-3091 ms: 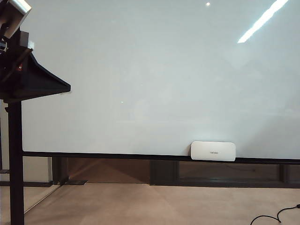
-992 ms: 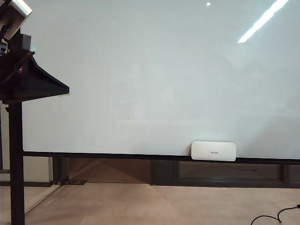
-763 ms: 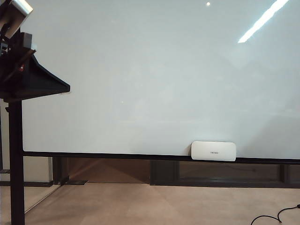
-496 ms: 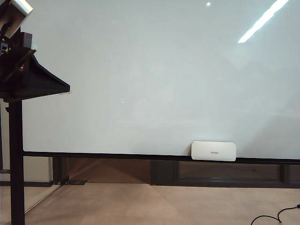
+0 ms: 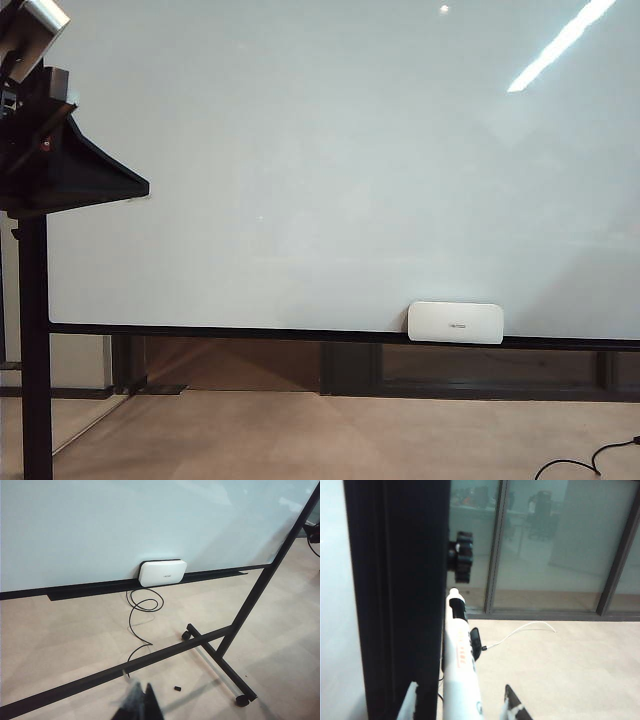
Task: Reach to the right to find the marker pen, pick it up, and write the number 19 on the whiteboard.
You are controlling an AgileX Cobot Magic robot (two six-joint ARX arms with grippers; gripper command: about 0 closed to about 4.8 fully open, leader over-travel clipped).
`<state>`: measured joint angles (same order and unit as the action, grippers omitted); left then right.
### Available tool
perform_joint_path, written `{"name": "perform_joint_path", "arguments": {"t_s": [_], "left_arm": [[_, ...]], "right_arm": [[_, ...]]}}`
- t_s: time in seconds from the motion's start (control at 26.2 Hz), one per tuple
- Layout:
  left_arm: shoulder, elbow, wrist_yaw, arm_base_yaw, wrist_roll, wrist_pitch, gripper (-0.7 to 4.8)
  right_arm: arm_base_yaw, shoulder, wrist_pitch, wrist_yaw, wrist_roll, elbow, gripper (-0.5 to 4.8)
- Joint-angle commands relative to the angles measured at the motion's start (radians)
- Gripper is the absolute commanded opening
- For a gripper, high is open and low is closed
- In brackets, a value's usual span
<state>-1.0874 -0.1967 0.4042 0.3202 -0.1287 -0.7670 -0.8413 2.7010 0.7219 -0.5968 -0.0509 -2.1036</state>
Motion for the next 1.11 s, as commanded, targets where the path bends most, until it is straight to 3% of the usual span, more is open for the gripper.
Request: {"name": "perform_joint_path", "arguments": {"t_s": [0.04,0.5,0.61,0.73,0.99,1.11], "left_arm": [[0.003,-0.003,0.003,0.000,-0.008,-0.016,-0.05],[0.003,-0.003,0.003,0.000,-0.018,-0.016,-0.05],[0.003,-0.003,0.003,0.000,-0.018,-0.016,-0.05],[0.003,-0.003,0.003,0.000,-0.018,-0.016,-0.05],[0.003,-0.003,0.003,0.000,-0.017,-0.016,-0.05],[0.003,-0.003,0.003,0.000,-0.008,-0.016,-0.05]], "right_arm": [[-0.001,-0.006,0.035,0.005,0.006,-0.004,2.20],[-0.001,-0.006,0.037,0.020,0.026,-0.004,2.04],[-0.001,-0.006,0.034,0.019,0.030,-0.004,1.65],[-0.001,-0.006,0.031,0.018,0.032,-0.004,1.65],[-0.001,-0.006,0.026,0.018,0.032,-0.004,0.20],[-0.001,-0.006,0.023,0.018,0.032,-0.004,-0.01]]}}
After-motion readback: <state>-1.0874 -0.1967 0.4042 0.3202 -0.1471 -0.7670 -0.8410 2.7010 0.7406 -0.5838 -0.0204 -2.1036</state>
